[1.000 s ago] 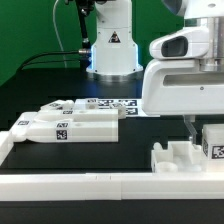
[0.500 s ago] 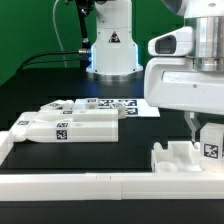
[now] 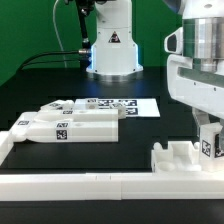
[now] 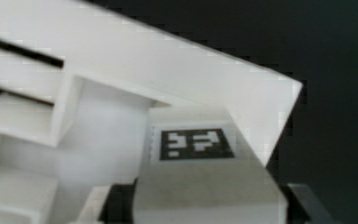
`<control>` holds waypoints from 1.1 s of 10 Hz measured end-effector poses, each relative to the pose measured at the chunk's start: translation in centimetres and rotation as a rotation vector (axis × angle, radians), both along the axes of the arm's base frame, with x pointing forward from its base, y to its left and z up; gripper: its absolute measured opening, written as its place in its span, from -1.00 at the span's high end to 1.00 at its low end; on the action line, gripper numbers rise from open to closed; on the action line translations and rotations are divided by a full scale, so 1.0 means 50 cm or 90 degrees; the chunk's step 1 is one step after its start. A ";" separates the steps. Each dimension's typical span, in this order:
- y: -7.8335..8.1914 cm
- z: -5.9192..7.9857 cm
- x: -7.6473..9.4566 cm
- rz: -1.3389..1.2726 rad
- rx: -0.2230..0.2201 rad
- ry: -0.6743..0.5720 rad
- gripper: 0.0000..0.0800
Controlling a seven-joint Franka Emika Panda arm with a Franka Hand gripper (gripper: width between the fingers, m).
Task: Assemble chair
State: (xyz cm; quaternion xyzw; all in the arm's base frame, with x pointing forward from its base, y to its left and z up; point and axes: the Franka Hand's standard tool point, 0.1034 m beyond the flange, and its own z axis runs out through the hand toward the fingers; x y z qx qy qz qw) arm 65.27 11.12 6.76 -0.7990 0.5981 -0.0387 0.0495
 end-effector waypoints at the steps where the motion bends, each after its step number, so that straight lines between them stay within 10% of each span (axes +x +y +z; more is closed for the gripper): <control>1: 0.001 0.000 0.000 -0.043 0.007 0.002 0.29; 3: 0.005 0.000 0.000 -0.248 0.055 0.008 0.29; 7: -0.003 -0.001 -0.001 -0.337 0.064 0.013 0.16; 9: -0.002 0.007 0.002 -0.288 0.060 0.007 -0.54; 11: -0.008 0.046 0.001 -0.266 0.070 -0.013 -0.60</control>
Offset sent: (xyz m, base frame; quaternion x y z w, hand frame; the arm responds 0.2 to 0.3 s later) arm 0.0052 0.0041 0.0010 0.0364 -0.0130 0.3133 0.9489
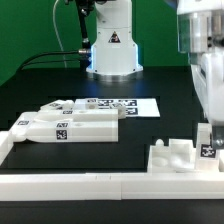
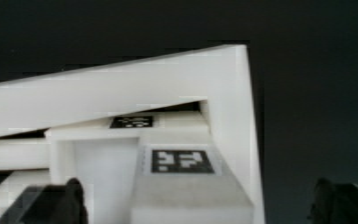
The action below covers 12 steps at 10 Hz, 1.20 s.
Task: Assemble chair
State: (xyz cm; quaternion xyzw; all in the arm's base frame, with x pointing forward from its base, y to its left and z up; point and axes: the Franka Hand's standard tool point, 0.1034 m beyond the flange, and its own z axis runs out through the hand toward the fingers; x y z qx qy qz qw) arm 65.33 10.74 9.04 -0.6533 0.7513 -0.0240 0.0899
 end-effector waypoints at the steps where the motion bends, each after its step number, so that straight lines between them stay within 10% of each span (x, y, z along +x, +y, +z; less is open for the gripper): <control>1: -0.016 0.024 -0.003 0.010 0.007 -0.010 -0.62; 12: -0.088 0.027 -0.076 0.090 0.000 -0.023 -0.62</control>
Offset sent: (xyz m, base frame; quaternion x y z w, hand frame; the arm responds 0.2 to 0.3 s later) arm 0.0000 0.0000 0.0000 0.0000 0.0000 0.0000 1.0000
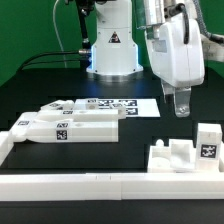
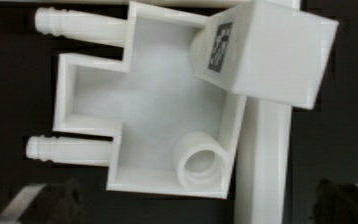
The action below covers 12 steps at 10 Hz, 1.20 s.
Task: Assemble chair
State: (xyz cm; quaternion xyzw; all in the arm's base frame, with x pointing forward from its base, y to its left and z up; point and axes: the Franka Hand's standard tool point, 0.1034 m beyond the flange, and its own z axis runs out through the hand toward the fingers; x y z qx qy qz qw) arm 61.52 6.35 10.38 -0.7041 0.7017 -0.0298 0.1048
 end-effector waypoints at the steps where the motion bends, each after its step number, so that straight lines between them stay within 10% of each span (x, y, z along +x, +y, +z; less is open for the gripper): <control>1: 0.000 0.000 0.000 0.000 0.000 0.000 -0.62; 6: -0.113 0.011 -0.079 0.103 -0.011 -0.008 -0.62; 12: -0.132 -0.016 -0.105 0.204 -0.032 -0.005 -0.62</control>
Offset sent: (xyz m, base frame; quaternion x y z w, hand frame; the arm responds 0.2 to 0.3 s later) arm -0.0503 -0.0446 0.0030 -0.0011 -0.0094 -0.0764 0.9970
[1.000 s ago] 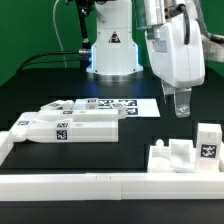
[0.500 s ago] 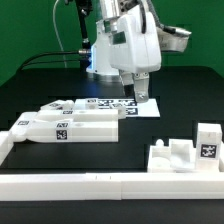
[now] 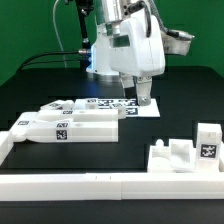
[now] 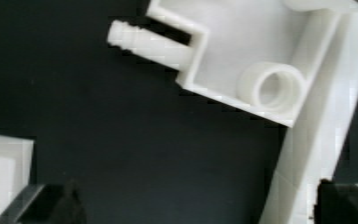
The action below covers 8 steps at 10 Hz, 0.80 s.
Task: Assemble chair
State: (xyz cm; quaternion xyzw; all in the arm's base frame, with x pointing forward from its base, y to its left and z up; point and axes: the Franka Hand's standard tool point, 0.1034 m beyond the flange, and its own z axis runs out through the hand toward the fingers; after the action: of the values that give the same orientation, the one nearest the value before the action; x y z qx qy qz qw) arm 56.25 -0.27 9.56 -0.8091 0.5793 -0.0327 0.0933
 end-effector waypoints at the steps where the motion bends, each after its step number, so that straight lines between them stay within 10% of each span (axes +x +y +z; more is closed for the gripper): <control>1: -0.028 -0.018 -0.027 0.095 -0.024 -0.003 -0.62; 8: -0.074 -0.051 -0.092 0.170 -0.027 0.018 -0.62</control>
Offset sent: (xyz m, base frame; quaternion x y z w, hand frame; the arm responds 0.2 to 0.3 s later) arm 0.0000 0.0000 0.0000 0.0000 0.0000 0.0000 1.0000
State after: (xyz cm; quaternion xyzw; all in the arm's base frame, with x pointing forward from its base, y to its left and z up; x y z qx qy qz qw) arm 51.63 -3.97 6.99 -0.8811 0.4671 -0.0203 0.0716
